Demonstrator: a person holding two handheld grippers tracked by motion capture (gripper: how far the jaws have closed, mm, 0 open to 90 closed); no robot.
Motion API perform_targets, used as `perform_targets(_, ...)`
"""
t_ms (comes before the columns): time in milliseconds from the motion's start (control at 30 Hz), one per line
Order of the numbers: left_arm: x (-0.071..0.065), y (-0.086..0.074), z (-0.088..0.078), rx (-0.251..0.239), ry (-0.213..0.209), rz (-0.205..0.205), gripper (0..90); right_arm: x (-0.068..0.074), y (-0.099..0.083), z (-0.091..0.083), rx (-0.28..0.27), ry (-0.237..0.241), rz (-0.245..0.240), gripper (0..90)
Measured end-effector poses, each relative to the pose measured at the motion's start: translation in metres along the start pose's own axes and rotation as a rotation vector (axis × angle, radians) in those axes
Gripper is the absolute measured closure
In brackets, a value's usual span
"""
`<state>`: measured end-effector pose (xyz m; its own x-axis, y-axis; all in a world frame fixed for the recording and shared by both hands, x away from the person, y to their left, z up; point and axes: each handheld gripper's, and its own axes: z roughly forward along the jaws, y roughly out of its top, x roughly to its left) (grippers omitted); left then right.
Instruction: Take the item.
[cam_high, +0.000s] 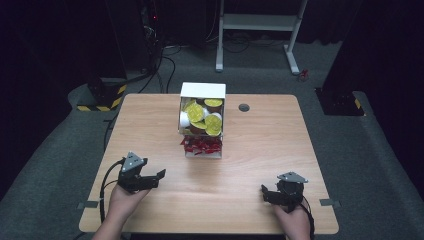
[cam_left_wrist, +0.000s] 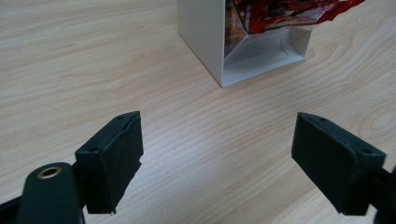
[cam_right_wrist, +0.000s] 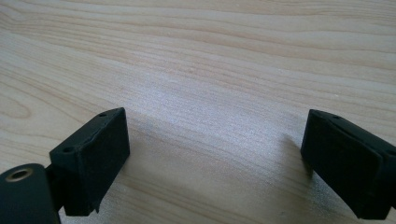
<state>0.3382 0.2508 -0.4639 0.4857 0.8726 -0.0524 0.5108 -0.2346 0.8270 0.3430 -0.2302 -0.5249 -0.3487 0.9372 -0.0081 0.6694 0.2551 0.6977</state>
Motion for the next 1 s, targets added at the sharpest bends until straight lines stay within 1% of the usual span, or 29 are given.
perform_targets(167, -0.003, 0.006, 0.002, -0.01, -0.008, -0.005, 17.3, 0.0, 0.0, 0.0, 0.001, 0.001, 0.002, 7.9)
perform_targets(233, -0.004, 0.008, 0.002, -0.013, -0.012, 0.003, 17.4, 0.0, 0.0, 0.0, 0.0, 0.0, -0.003, 7.9)
perform_targets(367, -0.007, 0.013, 0.004, -0.028, -0.032, -0.002, 18.4, 0.0, 0.0, 0.0, 0.0, 0.0, -0.003, 7.9)
perform_targets(600, -0.013, 0.026, 0.013, -0.036, -0.05, 0.018, 19.5, 0.0, -0.001, -0.001, -0.001, 0.003, -0.008, 7.9)
perform_targets(733, -0.016, 0.03, 0.018, -0.041, -0.066, 0.013, 20.5, 0.0, -0.001, -0.001, -0.003, 0.004, -0.015, 7.9)
perform_targets(833, -0.018, 0.032, 0.02, -0.043, -0.07, 0.013, 20.1, 0.0, -0.001, -0.001, -0.003, 0.004, -0.015, 7.9)
perform_targets(867, -0.019, 0.035, 0.021, -0.049, -0.056, 0.016, 19.3, 0.0, -0.001, -0.001, -0.002, 0.004, -0.01, 7.9)
perform_targets(900, -0.019, 0.035, 0.021, -0.049, -0.056, 0.016, 19.2, 0.0, -0.001, -0.001, -0.002, 0.004, -0.01, 7.9)
perform_targets(1000, -0.021, 0.038, 0.024, -0.053, -0.067, 0.013, 19.2, 0.0, -0.001, -0.001, -0.003, 0.004, -0.016, 7.9)
